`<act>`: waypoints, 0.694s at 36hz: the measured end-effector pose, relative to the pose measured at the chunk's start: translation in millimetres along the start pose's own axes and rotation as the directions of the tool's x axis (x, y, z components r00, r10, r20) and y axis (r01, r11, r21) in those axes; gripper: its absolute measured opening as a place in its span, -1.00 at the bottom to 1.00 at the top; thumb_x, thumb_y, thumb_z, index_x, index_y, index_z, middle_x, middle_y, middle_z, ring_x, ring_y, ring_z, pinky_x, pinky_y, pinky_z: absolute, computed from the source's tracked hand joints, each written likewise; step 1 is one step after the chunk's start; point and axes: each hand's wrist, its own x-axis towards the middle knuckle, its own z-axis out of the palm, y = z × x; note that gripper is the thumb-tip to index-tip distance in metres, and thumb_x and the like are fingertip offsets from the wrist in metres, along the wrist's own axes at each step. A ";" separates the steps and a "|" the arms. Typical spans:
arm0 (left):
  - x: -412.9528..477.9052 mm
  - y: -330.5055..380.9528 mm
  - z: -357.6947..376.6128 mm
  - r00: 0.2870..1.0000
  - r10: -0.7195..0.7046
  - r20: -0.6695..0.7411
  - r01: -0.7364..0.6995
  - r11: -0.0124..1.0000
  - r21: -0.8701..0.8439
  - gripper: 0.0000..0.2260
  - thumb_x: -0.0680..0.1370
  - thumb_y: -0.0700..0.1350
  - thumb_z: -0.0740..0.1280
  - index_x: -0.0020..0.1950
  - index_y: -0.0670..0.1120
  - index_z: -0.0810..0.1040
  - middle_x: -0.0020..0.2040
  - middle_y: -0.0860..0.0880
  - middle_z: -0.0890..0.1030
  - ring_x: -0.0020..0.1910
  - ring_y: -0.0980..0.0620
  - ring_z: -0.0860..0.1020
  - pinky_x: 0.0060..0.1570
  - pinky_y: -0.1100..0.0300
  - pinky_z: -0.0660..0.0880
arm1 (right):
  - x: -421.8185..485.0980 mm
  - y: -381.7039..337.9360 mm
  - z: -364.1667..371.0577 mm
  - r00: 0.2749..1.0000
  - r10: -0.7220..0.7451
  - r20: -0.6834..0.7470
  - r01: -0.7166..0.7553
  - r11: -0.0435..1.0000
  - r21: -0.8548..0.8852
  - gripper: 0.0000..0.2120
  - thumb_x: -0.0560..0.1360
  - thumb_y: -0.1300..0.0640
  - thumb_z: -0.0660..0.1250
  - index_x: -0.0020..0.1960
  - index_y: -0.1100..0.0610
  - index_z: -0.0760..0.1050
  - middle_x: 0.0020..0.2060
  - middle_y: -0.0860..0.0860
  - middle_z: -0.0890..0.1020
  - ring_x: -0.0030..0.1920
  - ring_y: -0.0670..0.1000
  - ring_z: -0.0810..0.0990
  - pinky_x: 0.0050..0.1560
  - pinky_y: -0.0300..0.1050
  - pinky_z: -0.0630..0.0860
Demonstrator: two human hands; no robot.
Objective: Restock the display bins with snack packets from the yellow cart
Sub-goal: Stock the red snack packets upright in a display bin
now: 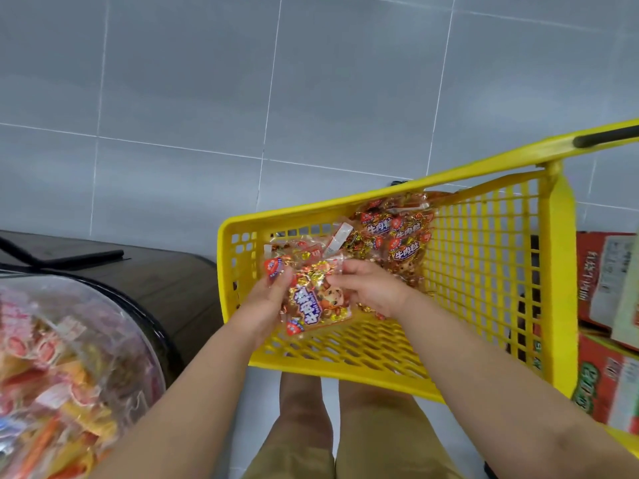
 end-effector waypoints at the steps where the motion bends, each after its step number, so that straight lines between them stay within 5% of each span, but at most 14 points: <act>1: 0.6 0.7 -0.1 1.000 0.016 0.013 -0.016 1.000 -0.005 -0.17 0.11 0.30 0.50 0.31 0.01 0.44 0.11 -0.05 0.67 0.10 -0.09 0.63 0.17 -0.12 0.52 | 1.8 -1.2 7.0 1.000 -0.016 -0.001 0.016 0.999 -0.051 -0.87 0.46 0.12 0.41 0.01 0.04 0.58 -0.08 -0.02 0.68 -0.12 -0.10 0.66 -0.21 -0.28 0.54; 6: 6.9 2.8 -0.9 0.998 0.027 -0.053 -0.028 1.000 -0.015 -0.40 0.13 0.00 0.59 0.14 0.05 0.52 -0.01 -0.06 0.70 -0.05 -0.08 0.68 -0.03 -0.04 0.61 | 11.2 -7.0 12.7 0.985 -0.142 -0.098 0.122 0.974 -0.192 -0.95 0.50 -0.05 0.34 -0.06 -0.12 0.55 -0.14 -0.20 0.65 -0.20 -0.34 0.59 -0.29 -0.49 0.45; 9: 10.1 1.8 -4.7 0.998 0.008 -0.066 -0.009 1.000 -0.011 -0.49 0.28 -0.07 0.57 0.18 0.05 0.50 0.04 -0.05 0.68 0.02 -0.10 0.65 0.08 -0.11 0.57 | 26.4 -5.9 -9.3 0.819 -0.313 -0.481 0.123 0.915 -0.385 -0.81 0.50 0.01 0.35 0.10 -0.02 0.52 0.09 -0.06 0.56 0.06 -0.14 0.55 0.01 -0.29 0.45; 11: 10.7 0.4 -6.5 0.998 -0.006 -0.070 0.006 1.000 -0.006 -0.42 0.29 -0.07 0.57 0.27 0.03 0.46 0.09 -0.07 0.66 0.07 -0.12 0.63 0.14 -0.15 0.53 | 35.6 -4.9 -25.8 0.736 -0.381 -0.560 -0.021 0.814 -0.581 -0.61 0.47 0.08 0.39 0.27 0.10 0.45 0.20 0.06 0.46 0.26 0.04 0.41 0.26 -0.13 0.34; 16: 6.9 -5.0 -11.1 0.996 -0.041 -0.075 0.036 0.997 -0.072 -0.40 0.19 -0.02 0.56 0.20 0.02 0.49 -0.04 -0.06 0.71 -0.10 -0.09 0.69 -0.14 0.02 0.62 | 52.5 -1.0 -34.7 0.813 -0.374 -0.446 -0.214 0.522 -0.826 -0.27 0.39 0.01 0.47 0.44 0.13 0.21 0.34 0.11 0.36 0.38 0.13 0.26 0.39 -0.02 0.22; 21: 2.7 -13.3 -20.0 0.993 -0.067 -0.092 0.053 0.988 -0.144 -0.33 0.17 -0.02 0.56 0.26 -0.06 0.50 0.01 -0.13 0.70 -0.04 -0.15 0.68 -0.04 -0.06 0.60 | 58.7 1.9 -33.3 0.832 -0.355 -0.427 -0.344 0.275 -0.898 -0.30 0.35 -0.13 0.47 0.35 0.14 0.31 0.27 0.13 0.33 0.31 0.15 0.27 0.31 0.00 0.28; 25: -2.0 -18.5 -27.3 0.992 -0.062 -0.107 0.047 0.989 -0.140 -0.36 0.18 -0.02 0.56 0.24 -0.03 0.51 0.01 -0.12 0.70 -0.04 -0.15 0.68 -0.01 -0.09 0.60 | 58.2 2.1 -32.8 0.889 -0.301 -0.343 -0.311 0.150 -0.938 -0.31 0.37 -0.19 0.42 0.40 0.04 0.31 0.28 0.09 0.32 0.31 0.13 0.27 0.29 0.03 0.28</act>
